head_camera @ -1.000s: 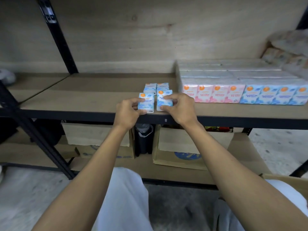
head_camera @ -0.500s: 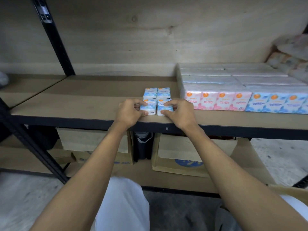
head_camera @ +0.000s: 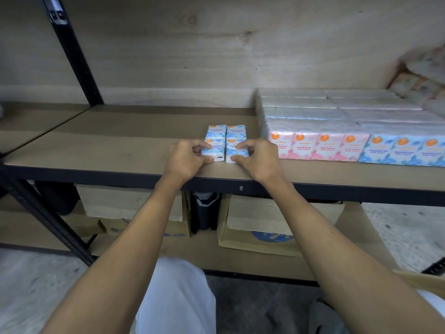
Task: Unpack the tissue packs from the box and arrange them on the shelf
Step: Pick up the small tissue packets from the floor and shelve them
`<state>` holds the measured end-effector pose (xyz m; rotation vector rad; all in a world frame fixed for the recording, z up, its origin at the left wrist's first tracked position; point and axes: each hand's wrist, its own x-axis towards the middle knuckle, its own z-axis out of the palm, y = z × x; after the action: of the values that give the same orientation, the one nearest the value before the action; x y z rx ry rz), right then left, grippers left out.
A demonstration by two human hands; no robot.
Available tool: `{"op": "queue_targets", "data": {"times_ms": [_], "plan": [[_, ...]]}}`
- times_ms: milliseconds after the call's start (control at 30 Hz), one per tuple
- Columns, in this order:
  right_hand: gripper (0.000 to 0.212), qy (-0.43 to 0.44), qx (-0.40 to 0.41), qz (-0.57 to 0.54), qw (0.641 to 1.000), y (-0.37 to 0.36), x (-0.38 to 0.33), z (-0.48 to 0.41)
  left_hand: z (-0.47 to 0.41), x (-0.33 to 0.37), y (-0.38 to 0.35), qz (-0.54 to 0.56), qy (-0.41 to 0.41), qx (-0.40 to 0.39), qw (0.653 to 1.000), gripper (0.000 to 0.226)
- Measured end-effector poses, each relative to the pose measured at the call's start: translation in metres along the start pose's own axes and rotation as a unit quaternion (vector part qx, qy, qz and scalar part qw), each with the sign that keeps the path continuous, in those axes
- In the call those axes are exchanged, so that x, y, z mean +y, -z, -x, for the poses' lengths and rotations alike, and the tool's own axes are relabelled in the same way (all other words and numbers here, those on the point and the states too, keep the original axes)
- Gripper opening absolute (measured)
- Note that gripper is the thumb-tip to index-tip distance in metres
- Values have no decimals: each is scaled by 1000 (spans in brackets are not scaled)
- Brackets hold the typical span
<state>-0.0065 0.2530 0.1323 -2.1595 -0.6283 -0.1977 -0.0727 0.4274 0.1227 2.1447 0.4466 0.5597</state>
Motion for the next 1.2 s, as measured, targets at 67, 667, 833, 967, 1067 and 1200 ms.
{"op": "queue_targets", "data": {"times_ms": [67, 667, 833, 967, 1067, 1200], "plan": [[35, 1, 1, 4, 1000, -1, 1, -2, 0, -2, -2, 5, 1, 6, 1000, 33], [36, 10, 14, 3, 1000, -9, 6, -6, 1, -2, -6, 13, -6, 29, 999, 35], [37, 16, 15, 7, 1000, -10, 7, -7, 1, -2, -6, 14, -6, 32, 999, 35], [37, 19, 17, 7, 1000, -11, 8, -7, -1, -4, -7, 15, -4, 30, 999, 35], [37, 16, 17, 8, 1000, -12, 8, -8, -2, -5, -7, 16, -9, 28, 999, 34], [37, 16, 17, 7, 1000, -13, 9, -8, -1, -6, -7, 13, -7, 29, 999, 35]]}}
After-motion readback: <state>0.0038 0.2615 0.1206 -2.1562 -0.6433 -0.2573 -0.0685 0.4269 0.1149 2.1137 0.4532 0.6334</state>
